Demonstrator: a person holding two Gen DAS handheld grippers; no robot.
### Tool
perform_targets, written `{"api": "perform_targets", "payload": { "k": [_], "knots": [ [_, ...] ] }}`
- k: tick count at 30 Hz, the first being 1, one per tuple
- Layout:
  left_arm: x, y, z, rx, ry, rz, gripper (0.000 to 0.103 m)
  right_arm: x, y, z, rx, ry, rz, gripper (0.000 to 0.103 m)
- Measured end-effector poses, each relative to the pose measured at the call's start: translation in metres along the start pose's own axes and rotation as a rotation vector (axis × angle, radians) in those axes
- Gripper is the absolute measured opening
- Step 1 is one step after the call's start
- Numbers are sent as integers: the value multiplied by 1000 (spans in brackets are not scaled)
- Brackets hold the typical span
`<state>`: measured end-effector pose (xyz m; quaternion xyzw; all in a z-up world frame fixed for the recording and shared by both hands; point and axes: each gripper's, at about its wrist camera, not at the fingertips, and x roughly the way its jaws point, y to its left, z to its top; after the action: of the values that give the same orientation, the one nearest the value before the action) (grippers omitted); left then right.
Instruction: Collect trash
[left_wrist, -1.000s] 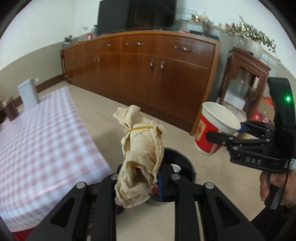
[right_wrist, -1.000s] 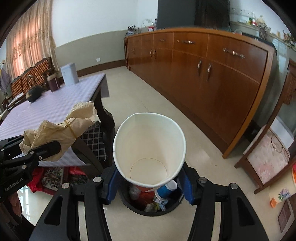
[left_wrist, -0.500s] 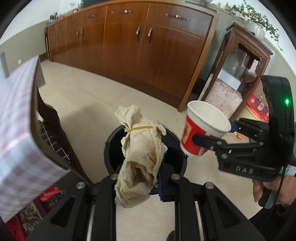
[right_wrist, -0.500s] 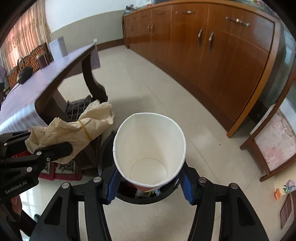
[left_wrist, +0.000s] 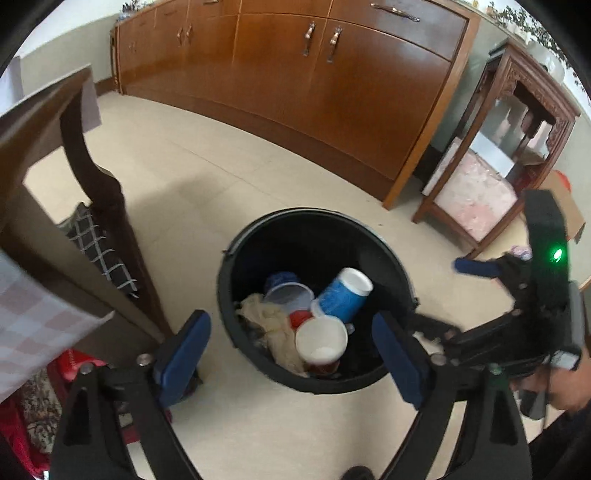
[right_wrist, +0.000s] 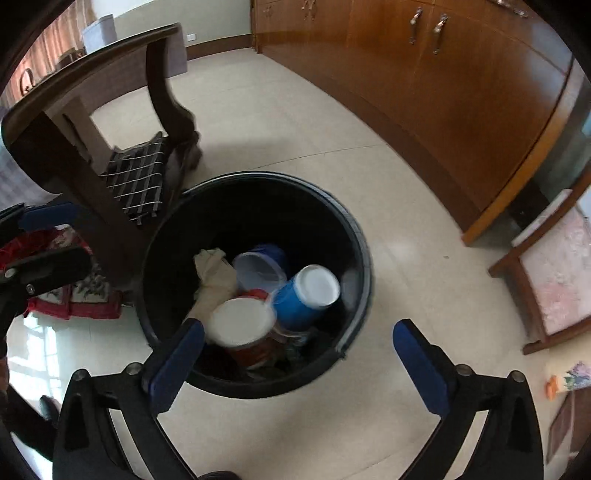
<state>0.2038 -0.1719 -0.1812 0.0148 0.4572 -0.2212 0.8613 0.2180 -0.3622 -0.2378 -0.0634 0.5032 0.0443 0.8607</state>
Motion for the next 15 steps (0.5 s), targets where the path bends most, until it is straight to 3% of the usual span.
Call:
{"api": "perform_targets", "payload": {
  "k": [9,15],
  "knots": [
    [-34,-7,-15,-7,-63,77,90,-31,6,0,74,-52,-36,103],
    [-53,8,-17,-7,-97,107,91,-60,17,-1,125,-105,-42,103]
  ]
}}
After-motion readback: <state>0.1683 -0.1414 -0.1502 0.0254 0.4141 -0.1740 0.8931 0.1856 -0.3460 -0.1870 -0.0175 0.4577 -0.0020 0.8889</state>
